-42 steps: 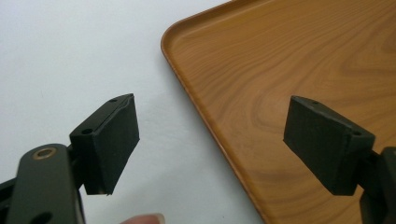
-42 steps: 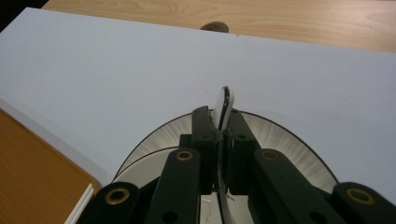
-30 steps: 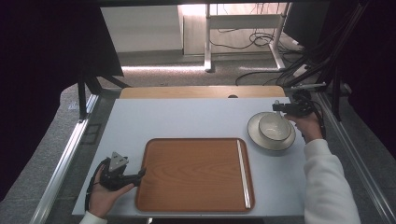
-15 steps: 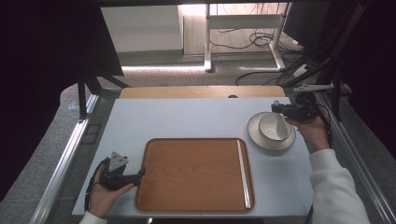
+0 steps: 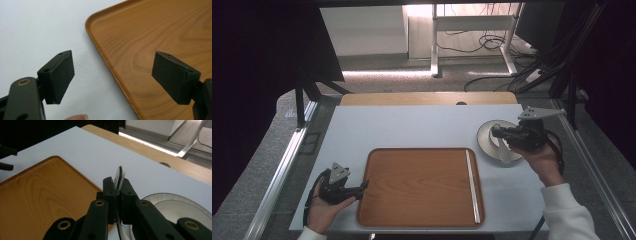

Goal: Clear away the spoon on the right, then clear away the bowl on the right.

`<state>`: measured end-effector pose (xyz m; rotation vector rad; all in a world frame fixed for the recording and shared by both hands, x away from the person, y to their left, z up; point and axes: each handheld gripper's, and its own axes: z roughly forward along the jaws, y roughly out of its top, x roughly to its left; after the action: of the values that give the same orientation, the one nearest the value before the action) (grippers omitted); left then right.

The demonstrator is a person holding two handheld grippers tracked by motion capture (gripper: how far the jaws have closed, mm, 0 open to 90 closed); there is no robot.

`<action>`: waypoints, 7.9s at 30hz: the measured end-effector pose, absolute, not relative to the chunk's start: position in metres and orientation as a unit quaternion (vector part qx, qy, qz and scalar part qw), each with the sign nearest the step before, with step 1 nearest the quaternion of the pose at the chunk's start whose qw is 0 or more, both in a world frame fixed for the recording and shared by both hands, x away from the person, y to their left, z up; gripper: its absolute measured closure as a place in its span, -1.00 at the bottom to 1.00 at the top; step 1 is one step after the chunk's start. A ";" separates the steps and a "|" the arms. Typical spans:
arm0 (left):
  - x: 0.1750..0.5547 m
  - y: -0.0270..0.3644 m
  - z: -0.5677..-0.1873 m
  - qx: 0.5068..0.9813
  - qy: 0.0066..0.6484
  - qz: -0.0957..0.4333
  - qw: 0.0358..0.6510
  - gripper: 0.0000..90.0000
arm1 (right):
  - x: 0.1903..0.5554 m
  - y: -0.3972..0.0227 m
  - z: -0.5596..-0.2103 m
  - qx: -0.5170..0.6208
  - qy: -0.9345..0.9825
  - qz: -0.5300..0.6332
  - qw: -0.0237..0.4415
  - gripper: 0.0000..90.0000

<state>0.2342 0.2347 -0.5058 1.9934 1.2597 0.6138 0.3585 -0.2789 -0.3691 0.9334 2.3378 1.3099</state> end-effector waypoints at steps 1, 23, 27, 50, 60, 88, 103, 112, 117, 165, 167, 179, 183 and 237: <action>0.234 0.235 -0.506 0.768 0.485 0.237 0.345 -0.61 | 0.356 -0.277 -0.371 0.323 0.816 0.456 0.149 0.91; 0.233 0.234 -0.506 0.769 0.484 0.238 0.344 -0.61 | 0.324 -0.209 -0.403 0.271 0.860 0.425 0.081 0.90; 0.232 0.234 -0.506 0.768 0.484 0.238 0.345 -0.61 | 0.323 -0.197 -0.410 0.264 0.869 0.411 0.074 0.90; 0.233 0.234 -0.506 0.768 0.484 0.236 0.346 -0.61 | 0.331 -0.126 -0.462 0.262 0.915 0.301 0.066 0.90; 0.232 0.234 -0.507 0.769 0.485 0.234 0.346 -0.61 | 0.340 -0.110 -0.488 0.276 0.923 0.262 0.057 0.87; 0.231 0.235 -0.506 0.768 0.483 0.238 0.346 -0.60 | 0.346 -0.130 -0.475 0.294 0.906 0.296 0.067 0.18; 0.231 0.234 -0.506 0.769 0.482 0.238 0.345 -0.60 | 0.338 -0.122 -0.491 0.236 0.940 0.247 0.016 1.00; 0.231 0.234 -0.506 0.769 0.483 0.238 0.345 -0.61 | 0.357 -0.126 -0.498 0.275 0.927 0.253 0.039 1.00; 0.231 0.234 -0.507 0.770 0.482 0.238 0.344 -0.60 | 0.366 -0.133 -0.500 0.298 0.919 0.254 0.051 1.00; 0.230 0.235 -0.506 0.767 0.484 0.240 0.346 -0.61 | 0.348 -0.212 -0.423 0.341 0.840 0.415 0.078 0.11; 0.230 0.235 -0.505 0.767 0.484 0.240 0.347 -0.61 | 0.346 -0.218 -0.418 0.344 0.832 0.427 0.086 -0.03; 0.230 0.234 -0.505 0.767 0.483 0.241 0.347 -0.61 | 0.348 -0.253 -0.405 0.373 0.800 0.461 0.094 -0.13; 0.230 0.234 -0.505 0.767 0.484 0.240 0.347 -0.61 | 0.349 -0.258 -0.403 0.378 0.798 0.459 0.098 -0.13; 0.231 0.235 -0.506 0.767 0.484 0.244 0.342 -0.61 | 0.466 -0.360 -0.459 0.601 0.759 0.228 0.105 0.41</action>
<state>0.2314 0.2353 -0.5060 1.9951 1.2585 0.6348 0.4663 -0.3601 -0.4590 1.7719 2.2358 0.6724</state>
